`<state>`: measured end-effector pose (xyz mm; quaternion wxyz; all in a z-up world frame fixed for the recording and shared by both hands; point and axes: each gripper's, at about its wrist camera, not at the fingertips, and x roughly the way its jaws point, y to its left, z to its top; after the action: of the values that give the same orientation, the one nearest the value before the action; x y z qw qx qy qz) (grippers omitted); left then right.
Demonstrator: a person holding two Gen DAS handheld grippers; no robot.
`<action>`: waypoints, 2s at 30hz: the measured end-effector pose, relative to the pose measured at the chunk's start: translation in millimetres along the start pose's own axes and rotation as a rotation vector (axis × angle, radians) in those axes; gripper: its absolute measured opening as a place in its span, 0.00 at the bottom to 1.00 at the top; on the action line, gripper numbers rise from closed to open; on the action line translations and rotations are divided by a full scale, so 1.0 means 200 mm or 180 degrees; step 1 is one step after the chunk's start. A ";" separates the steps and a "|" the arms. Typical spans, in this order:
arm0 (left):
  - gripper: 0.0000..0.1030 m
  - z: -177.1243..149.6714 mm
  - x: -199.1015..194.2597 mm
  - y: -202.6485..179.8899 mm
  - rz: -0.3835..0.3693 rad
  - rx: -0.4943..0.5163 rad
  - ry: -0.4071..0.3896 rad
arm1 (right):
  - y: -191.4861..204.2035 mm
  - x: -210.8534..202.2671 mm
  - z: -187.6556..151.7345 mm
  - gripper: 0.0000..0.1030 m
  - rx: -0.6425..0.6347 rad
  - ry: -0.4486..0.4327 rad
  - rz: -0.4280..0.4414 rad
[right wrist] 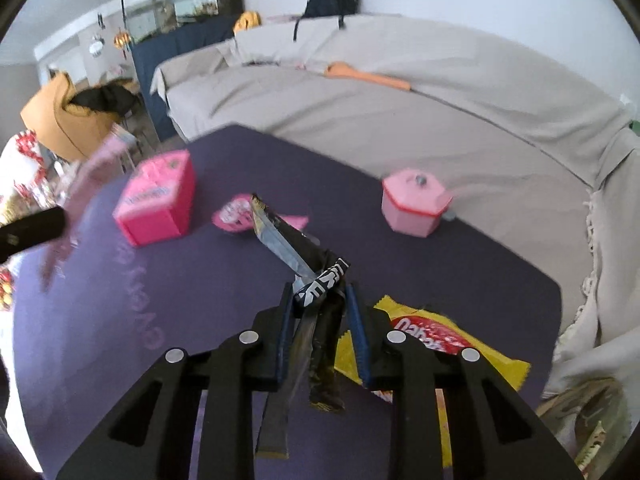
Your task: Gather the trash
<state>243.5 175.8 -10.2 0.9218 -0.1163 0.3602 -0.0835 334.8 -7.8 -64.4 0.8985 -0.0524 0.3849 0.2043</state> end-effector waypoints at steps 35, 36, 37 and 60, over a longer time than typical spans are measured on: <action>0.20 -0.33 0.26 -1.59 -0.1315 0.1392 0.0482 | -1.16 -1.39 -0.66 0.24 0.1108 -0.0848 -0.1208; 0.20 -0.36 0.31 -1.64 -0.1354 0.1433 0.0544 | -1.20 -1.39 -0.69 0.24 0.1150 -0.0842 -0.1228; 0.21 -0.39 0.35 -1.68 -0.1399 0.1458 0.0602 | -1.22 -1.39 -0.71 0.24 0.1184 -0.0834 -0.1236; 0.49 -0.35 0.35 -1.10 -0.0679 0.0889 0.0435 | -1.11 -0.86 -0.89 0.24 0.1200 -0.0262 -0.0938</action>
<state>231.2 -61.7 -44.0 0.8884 -0.0188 0.3924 -0.2376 198.9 -311.7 -79.7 0.9275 0.0690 0.3675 -0.0025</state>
